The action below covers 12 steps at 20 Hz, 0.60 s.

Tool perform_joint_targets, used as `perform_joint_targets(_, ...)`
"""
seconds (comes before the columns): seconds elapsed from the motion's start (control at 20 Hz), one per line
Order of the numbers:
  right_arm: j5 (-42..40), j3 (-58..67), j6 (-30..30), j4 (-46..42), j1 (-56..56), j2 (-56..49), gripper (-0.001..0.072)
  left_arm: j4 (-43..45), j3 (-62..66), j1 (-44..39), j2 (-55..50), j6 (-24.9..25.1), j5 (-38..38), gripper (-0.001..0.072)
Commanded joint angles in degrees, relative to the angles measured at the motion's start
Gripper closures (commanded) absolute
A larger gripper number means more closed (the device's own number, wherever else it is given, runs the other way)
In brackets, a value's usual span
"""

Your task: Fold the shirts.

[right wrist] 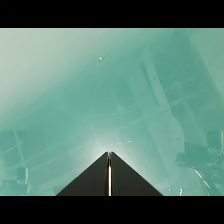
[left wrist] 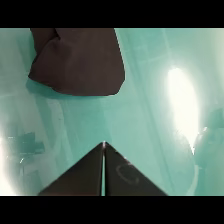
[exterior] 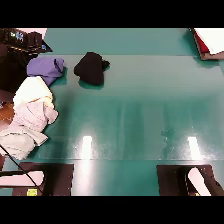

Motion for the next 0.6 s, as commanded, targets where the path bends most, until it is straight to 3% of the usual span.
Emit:
perform_joint_targets(0.0, -0.09, -0.04, 0.02, 0.00, 0.02, 0.02, 0.0694, 0.00, -0.02, 0.00, -0.02, 0.02, 0.00, 0.0681)
perform_joint_targets(0.4, -2.93, -0.02, 0.07, 0.57, 0.17, 0.02, 0.0694, -2.78, -0.02, 0.00, -0.11, 0.04, 6.73, 0.0681)
perform_joint_targets(0.45, -2.86, -0.02, 0.07, 0.52, 0.17, 0.02, 0.0694, -2.62, -0.11, 0.00, -0.42, 1.11, 8.44, 0.0611)
perform_joint_targets(0.5, -2.89, -0.04, 0.07, 0.52, 0.17, 0.02, 0.0694, -2.51, -0.83, 0.00, -1.31, 1.40, 10.99, 0.0292)
perform_joint_targets(0.55, -3.06, -0.02, 0.04, 0.57, 0.20, 0.02, 0.0694, -2.56, -1.81, 0.00, -2.62, 0.59, 12.92, 0.0155)
